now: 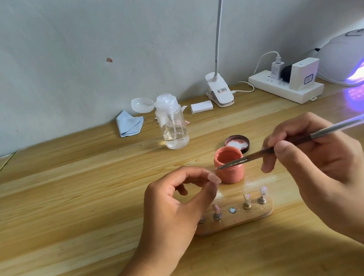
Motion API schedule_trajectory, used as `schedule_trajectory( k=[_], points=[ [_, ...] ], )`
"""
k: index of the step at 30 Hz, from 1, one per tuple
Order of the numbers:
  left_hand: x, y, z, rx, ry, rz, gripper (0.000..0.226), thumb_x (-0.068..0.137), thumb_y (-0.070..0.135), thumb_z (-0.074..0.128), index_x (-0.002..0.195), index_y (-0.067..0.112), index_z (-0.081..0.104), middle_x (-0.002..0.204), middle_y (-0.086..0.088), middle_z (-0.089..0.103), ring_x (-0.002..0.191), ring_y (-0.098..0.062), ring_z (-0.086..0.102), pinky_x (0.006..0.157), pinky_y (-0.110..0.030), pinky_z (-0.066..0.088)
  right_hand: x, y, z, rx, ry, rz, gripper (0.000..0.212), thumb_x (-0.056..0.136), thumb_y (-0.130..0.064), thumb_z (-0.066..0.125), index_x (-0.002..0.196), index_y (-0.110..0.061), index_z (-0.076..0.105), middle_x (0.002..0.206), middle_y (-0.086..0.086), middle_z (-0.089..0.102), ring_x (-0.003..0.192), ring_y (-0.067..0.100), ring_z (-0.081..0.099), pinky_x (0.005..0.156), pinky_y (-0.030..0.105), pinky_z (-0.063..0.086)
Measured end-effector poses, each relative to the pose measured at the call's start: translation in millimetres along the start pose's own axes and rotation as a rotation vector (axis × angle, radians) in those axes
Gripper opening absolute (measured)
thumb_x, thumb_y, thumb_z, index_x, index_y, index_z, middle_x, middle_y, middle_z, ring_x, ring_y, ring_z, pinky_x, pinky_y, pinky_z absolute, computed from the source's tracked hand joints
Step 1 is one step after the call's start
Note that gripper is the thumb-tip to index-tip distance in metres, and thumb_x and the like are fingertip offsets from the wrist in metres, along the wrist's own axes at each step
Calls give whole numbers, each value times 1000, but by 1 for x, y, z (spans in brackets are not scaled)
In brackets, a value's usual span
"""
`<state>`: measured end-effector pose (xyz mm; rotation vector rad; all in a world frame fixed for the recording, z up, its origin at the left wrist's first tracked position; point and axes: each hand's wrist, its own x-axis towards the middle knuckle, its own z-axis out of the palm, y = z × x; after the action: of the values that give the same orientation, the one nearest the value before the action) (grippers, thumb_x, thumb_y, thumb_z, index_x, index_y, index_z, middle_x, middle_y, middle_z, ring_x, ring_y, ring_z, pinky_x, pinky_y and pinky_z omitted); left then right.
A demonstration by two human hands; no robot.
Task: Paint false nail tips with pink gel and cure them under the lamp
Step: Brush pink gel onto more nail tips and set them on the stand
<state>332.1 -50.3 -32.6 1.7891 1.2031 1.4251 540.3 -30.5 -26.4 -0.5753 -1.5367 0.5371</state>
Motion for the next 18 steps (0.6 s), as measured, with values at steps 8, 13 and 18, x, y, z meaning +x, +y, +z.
schedule_trajectory(
  k=[8, 13, 18],
  points=[
    [0, -4, 1, 3, 13, 9, 10, 83, 16, 78, 83, 26, 77, 83, 12, 75, 80, -9, 67, 68, -21, 44, 1, -3, 4, -22, -41, -26, 18, 103, -33, 53, 93, -18, 57, 84, -16, 68, 72, 12, 71, 74, 22, 52],
    [-1, -2, 1, -22, 26, 4, 6, 82, 25, 77, 88, 28, 76, 82, 16, 73, 76, 3, 60, 61, -40, 49, -1, -2, 4, -17, -77, -19, 15, 103, -28, 52, 96, -16, 58, 82, -16, 69, 75, 13, 71, 79, 22, 51],
    [0, -3, 2, -12, 39, -8, 5, 83, 22, 76, 85, 26, 78, 81, 16, 73, 75, 3, 61, 59, -44, 50, -1, -4, 4, 4, -96, -16, 18, 104, -30, 52, 94, -16, 58, 86, -17, 69, 75, 13, 72, 75, 23, 53]
  ],
)
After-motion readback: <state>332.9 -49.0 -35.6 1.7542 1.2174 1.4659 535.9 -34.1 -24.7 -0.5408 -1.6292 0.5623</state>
